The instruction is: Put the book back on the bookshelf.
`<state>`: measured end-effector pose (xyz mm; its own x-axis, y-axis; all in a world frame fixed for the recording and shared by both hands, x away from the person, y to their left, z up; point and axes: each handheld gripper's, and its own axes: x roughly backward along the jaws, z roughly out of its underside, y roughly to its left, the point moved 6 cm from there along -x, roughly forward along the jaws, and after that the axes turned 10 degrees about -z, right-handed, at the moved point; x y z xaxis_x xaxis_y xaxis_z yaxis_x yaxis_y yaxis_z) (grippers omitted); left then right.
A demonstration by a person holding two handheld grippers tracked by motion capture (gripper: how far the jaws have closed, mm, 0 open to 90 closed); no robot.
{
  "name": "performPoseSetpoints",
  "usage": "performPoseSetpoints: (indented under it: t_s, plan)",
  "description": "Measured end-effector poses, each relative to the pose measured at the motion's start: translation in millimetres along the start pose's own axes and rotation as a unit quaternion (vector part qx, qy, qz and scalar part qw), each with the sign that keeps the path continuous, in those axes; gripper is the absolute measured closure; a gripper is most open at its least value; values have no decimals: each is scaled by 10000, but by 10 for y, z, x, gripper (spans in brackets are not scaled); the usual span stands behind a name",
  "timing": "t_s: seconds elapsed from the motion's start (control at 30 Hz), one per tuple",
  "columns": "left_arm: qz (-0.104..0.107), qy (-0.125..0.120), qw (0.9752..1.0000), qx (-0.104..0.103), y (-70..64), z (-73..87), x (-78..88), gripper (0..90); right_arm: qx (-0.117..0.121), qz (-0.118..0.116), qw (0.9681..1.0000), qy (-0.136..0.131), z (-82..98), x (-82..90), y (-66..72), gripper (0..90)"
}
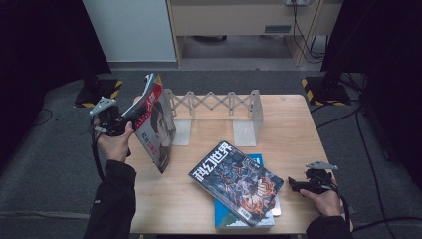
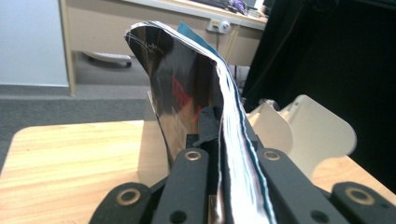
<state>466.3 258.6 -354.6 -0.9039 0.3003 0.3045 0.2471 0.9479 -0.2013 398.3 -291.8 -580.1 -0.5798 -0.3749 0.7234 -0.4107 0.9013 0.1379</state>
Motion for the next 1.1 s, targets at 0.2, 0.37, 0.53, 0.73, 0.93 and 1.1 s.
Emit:
performPoseSetpoints:
  t_s: [0.2, 0.37, 0.53, 0.73, 0.93, 1.1]
  plan:
    - [-251, -216, 9993, 160, 37, 55, -155, 862, 17, -14, 10000, 0, -1, -1, -3, 26]
    - [-409, -376, 9979, 333, 88, 93, -234, 862, 18, -13, 10000, -4, -3, -3, -4, 26]
    - [-655, -503, 9959, 375, 120, 132, -327, 861, 36, -16, 10000, -10, -5, -6, -6, 26]
    - [-861, -726, 9930, 360, 101, 158, -361, 860, 25, -16, 10000, -15, -4, -5, -4, 26]
    - [-979, -897, 9904, 389, 93, 146, -390, 860, 35, -15, 10000, -29, -7, -10, -5, 25]
    - [-1006, -942, 9899, 328, 63, 161, -405, 858, 31, -15, 10000, -38, -6, -11, -4, 24]
